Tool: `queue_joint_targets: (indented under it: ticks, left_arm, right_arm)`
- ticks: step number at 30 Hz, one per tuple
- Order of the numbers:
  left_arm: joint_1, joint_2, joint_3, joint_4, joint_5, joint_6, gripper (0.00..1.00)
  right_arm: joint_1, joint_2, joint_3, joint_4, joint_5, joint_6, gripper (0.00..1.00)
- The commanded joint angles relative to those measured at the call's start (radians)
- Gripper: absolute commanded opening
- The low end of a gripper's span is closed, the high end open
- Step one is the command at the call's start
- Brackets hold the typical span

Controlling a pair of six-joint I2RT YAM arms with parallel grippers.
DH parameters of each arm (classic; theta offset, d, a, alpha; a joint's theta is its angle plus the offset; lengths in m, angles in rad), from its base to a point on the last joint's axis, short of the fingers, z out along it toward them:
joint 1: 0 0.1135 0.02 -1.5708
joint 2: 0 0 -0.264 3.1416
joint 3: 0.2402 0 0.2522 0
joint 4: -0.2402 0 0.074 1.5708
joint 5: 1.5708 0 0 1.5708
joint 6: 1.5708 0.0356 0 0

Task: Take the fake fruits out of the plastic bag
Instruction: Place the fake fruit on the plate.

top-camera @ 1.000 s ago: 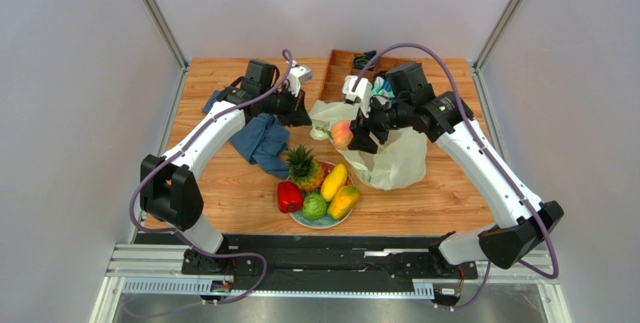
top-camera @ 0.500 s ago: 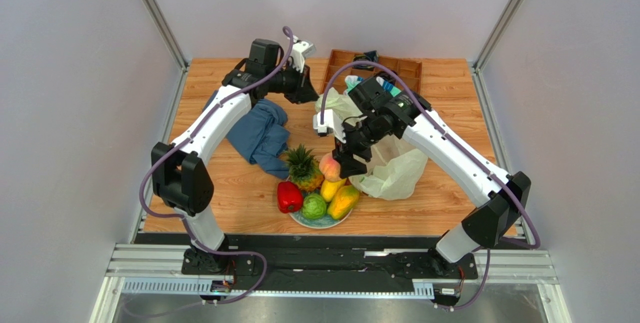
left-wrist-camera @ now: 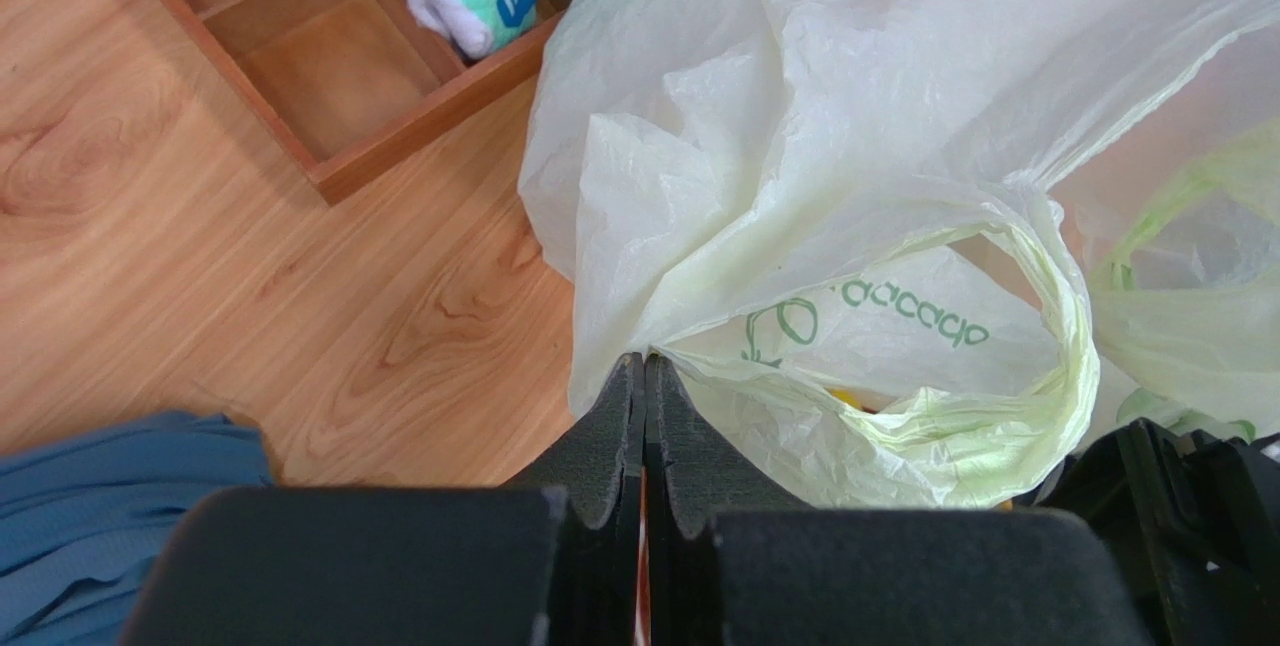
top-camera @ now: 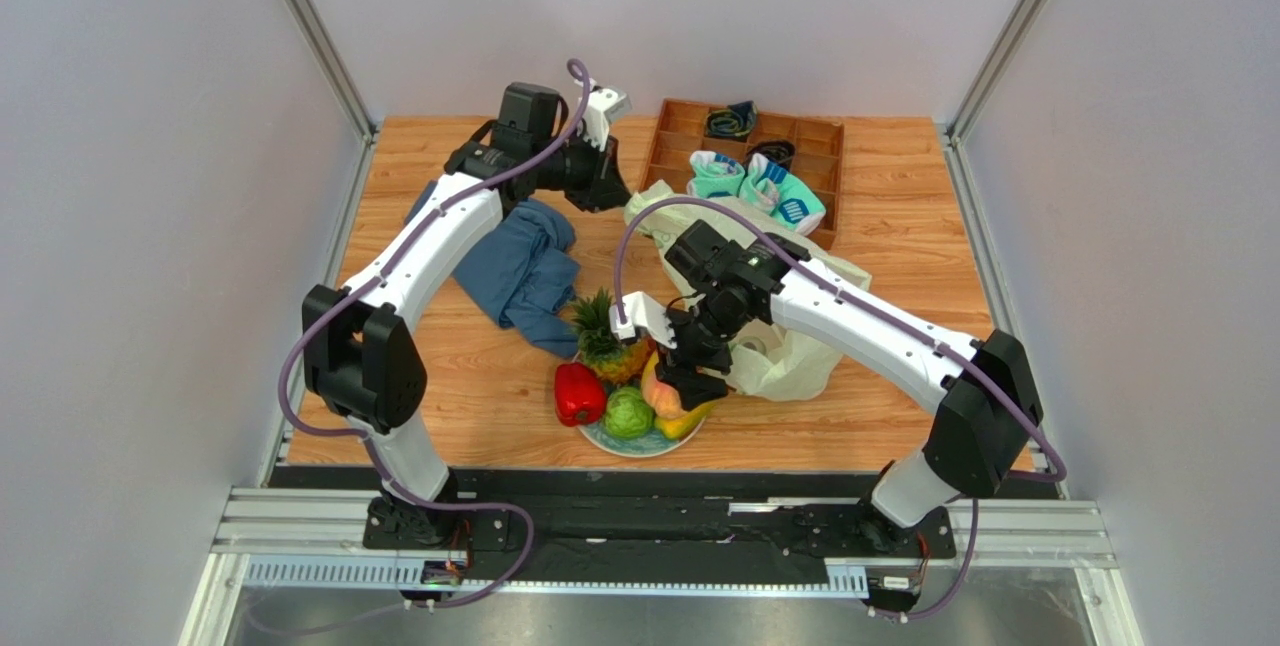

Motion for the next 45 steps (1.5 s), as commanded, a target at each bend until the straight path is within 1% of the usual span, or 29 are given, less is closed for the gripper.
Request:
queue_joint_targets:
  ticks: [1,5,9,12,14,16,17,25,28,29,31,32,34,35,37,39,40,41,42,43,44,45]
  left_arm:
    - [-0.001,-0.062,-0.021,-0.006,-0.012,0.036,0.0]
    - [-0.001,-0.077,-0.027,-0.009,-0.021,0.04,0.0]
    - [-0.001,-0.094,-0.041,-0.018,-0.029,0.057,0.0]
    - [-0.001,-0.1,-0.056,-0.016,-0.027,0.056,0.0]
    - [-0.001,-0.097,-0.062,-0.012,-0.02,0.054,0.0]
    - [-0.002,-0.094,-0.062,-0.012,-0.017,0.053,0.0]
    - [-0.001,-0.093,-0.059,-0.013,-0.017,0.051,0.0]
    - [-0.001,-0.096,-0.067,-0.013,-0.004,0.048,0.0]
    - [-0.002,-0.091,-0.059,-0.016,-0.003,0.05,0.0]
    - [-0.001,-0.09,-0.056,-0.015,-0.001,0.047,0.0]
    - [-0.001,-0.086,-0.053,-0.007,-0.001,0.037,0.0]
    - [-0.001,-0.086,-0.053,-0.003,-0.001,0.034,0.0]
    - [-0.002,-0.088,-0.055,0.01,0.003,0.024,0.0]
    - [-0.001,-0.09,-0.056,0.008,0.003,0.022,0.0]
    - [-0.001,-0.099,-0.062,0.013,-0.001,0.019,0.0]
    - [-0.001,-0.103,-0.052,0.007,-0.003,0.013,0.0]
    - [-0.001,-0.1,-0.02,0.007,0.005,0.005,0.0]
    - [-0.001,-0.078,0.008,0.008,0.013,0.001,0.0]
    - [-0.001,-0.056,0.046,0.008,0.019,0.001,0.0]
    - [-0.001,-0.033,0.153,-0.003,0.028,-0.027,0.0]
    - [-0.001,0.026,0.216,-0.01,0.028,-0.029,0.0]
    - [-0.001,0.053,0.28,-0.015,0.025,-0.03,0.0]
  right_arm:
    - [0.015,-0.026,-0.013,0.152,0.012,0.052,0.44]
    - [0.028,-0.028,-0.027,0.234,0.044,0.078,0.46]
    - [0.032,-0.006,-0.031,0.232,0.052,0.072,0.57]
    - [0.034,0.008,-0.031,0.209,0.052,0.054,0.65]
    - [0.034,0.009,-0.039,0.215,0.07,0.072,0.69]
    - [0.034,0.008,-0.041,0.229,0.075,0.08,0.94]
    - [0.035,0.009,-0.041,0.225,0.081,0.08,1.0]
    - [0.035,0.009,-0.039,0.228,0.098,0.094,1.0]
    - [0.034,0.0,-0.006,0.191,0.133,0.089,1.0]
    - [0.031,-0.008,0.005,0.153,0.158,0.085,1.0]
    - [0.018,-0.05,0.024,0.114,0.173,0.069,1.0]
    - [-0.009,-0.072,0.027,0.101,0.19,0.075,1.0]
    - [-0.047,-0.122,0.036,0.105,0.198,0.129,1.0]
    - [-0.09,-0.17,0.051,0.122,0.204,0.15,1.0]
    - [-0.126,-0.224,0.068,0.156,0.233,0.189,1.0]
    - [-0.156,-0.29,0.088,0.24,0.345,0.255,1.0]
    - [-0.163,-0.308,0.087,0.283,0.4,0.275,1.0]
    - [-0.181,-0.327,0.082,0.38,0.516,0.298,1.0]
    - [-0.199,-0.351,0.073,0.427,0.544,0.31,1.0]
    - [-0.227,-0.356,0.073,0.467,0.592,0.321,1.0]
    - [-0.303,-0.357,0.074,0.532,0.619,0.36,1.0]
    - [-0.346,-0.345,0.082,0.554,0.629,0.382,1.0]
